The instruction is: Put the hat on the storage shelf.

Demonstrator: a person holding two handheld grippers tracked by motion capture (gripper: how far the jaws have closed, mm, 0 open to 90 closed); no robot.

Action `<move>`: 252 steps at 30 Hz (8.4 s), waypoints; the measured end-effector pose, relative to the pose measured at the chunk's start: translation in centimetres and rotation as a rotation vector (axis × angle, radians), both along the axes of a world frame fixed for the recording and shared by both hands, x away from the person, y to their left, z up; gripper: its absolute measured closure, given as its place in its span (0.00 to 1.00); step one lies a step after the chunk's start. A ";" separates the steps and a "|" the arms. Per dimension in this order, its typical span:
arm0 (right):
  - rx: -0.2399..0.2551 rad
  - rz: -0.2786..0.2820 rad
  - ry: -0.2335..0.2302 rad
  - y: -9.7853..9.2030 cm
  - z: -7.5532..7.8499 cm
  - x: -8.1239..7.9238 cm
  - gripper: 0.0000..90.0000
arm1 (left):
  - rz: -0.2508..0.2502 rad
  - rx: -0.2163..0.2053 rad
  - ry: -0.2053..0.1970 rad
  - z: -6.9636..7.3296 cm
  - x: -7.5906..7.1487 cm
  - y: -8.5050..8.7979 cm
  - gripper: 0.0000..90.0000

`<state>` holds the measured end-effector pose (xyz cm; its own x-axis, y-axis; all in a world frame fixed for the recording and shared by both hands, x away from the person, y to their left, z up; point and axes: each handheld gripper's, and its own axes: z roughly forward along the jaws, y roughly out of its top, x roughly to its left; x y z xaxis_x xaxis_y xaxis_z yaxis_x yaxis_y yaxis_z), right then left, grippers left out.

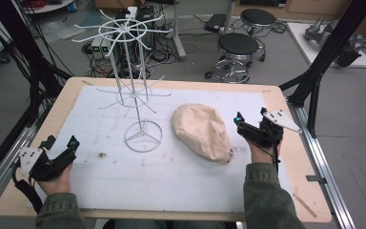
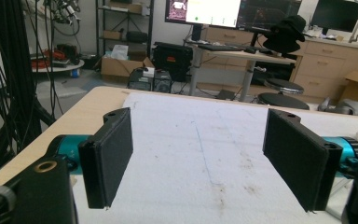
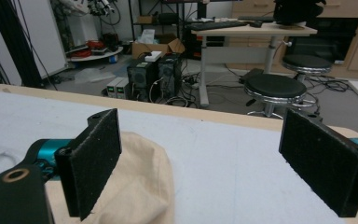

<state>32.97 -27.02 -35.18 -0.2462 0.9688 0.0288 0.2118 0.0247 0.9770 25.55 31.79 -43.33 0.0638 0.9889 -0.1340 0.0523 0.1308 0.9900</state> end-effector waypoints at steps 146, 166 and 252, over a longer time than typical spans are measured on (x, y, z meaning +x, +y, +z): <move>-0.163 0.349 0.288 4.3 -0.9 10.9 0.89 | -0.038 -0.014 -0.017 0.0 0.8 -0.3 0.28; 0.007 0.389 0.102 3.0 3.1 7.9 0.88 | -0.043 -0.011 -0.016 0.0 0.9 -0.4 0.28; 0.281 0.557 -0.268 8.8 18.4 4.6 0.84 | -0.039 -0.029 -0.024 0.1 1.0 -0.3 0.28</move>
<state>37.60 -18.26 -16.76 -0.7398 0.6602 0.1298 -0.0090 -0.2027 0.9792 26.56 31.52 -43.26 0.1061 0.9813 -0.1608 0.0339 0.1580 0.9869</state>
